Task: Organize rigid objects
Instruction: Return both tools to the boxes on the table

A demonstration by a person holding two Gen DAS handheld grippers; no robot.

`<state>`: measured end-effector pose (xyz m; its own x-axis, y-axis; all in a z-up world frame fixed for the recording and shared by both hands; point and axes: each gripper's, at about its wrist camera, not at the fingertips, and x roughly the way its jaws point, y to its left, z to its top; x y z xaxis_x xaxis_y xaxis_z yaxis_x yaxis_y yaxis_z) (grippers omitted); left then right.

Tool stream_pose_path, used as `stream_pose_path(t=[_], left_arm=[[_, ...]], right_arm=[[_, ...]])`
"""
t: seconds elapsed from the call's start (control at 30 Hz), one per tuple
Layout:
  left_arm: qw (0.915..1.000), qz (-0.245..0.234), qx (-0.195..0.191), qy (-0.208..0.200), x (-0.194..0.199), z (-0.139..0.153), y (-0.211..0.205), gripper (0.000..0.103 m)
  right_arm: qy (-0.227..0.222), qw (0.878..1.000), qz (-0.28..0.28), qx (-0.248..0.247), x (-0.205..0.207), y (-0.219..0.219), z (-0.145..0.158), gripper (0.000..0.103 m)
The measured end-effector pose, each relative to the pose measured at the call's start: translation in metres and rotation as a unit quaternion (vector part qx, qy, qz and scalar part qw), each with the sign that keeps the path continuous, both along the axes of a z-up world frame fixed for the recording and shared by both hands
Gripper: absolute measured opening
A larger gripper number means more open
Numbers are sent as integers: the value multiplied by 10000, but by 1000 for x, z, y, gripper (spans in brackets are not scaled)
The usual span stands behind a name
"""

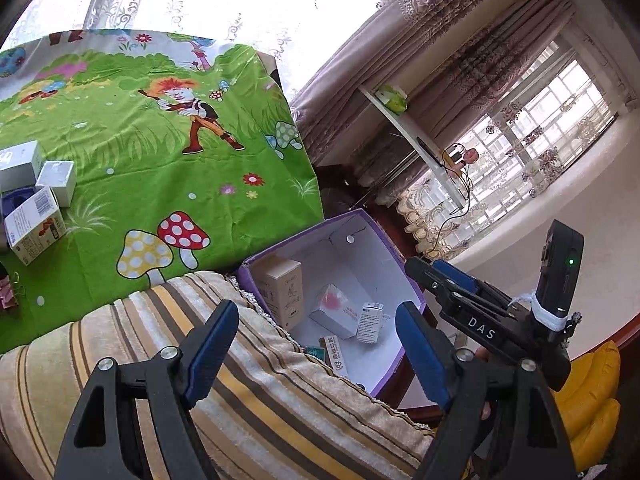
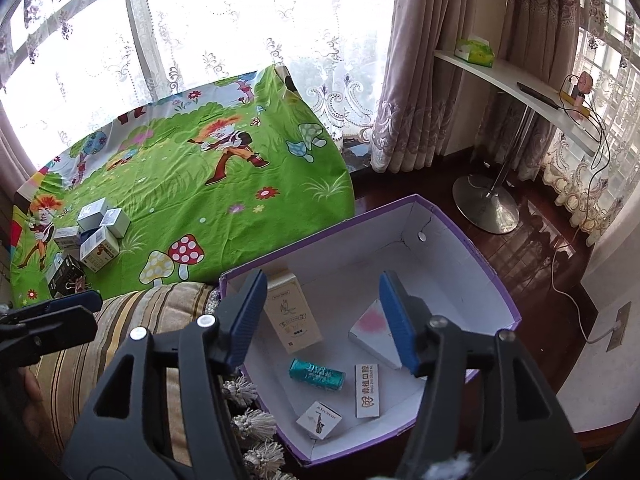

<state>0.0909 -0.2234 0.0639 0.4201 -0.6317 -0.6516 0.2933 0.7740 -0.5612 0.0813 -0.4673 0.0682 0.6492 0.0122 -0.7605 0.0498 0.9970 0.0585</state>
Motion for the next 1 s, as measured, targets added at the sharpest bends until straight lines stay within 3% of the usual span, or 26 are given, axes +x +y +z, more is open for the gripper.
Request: stream_pose_path(t=[0.3,0.6,0.83,1.0], left_arm=[[9952,934,262,-124,-9,4,109,82],[9781,2044,394,-1,-18,-4,215,82],[9664,2472,639,283,-12,-24,259,82],[9639,2436,986,425,-10,-38,272,82]], right_arm=[[61,9985,551,44,10,47,1,66],[49,9910,1325,-179,28,118,6,74],[152,9806,1923,-359,46,174,5,79],[313,9720,2268,-525,61,213,-5,84]])
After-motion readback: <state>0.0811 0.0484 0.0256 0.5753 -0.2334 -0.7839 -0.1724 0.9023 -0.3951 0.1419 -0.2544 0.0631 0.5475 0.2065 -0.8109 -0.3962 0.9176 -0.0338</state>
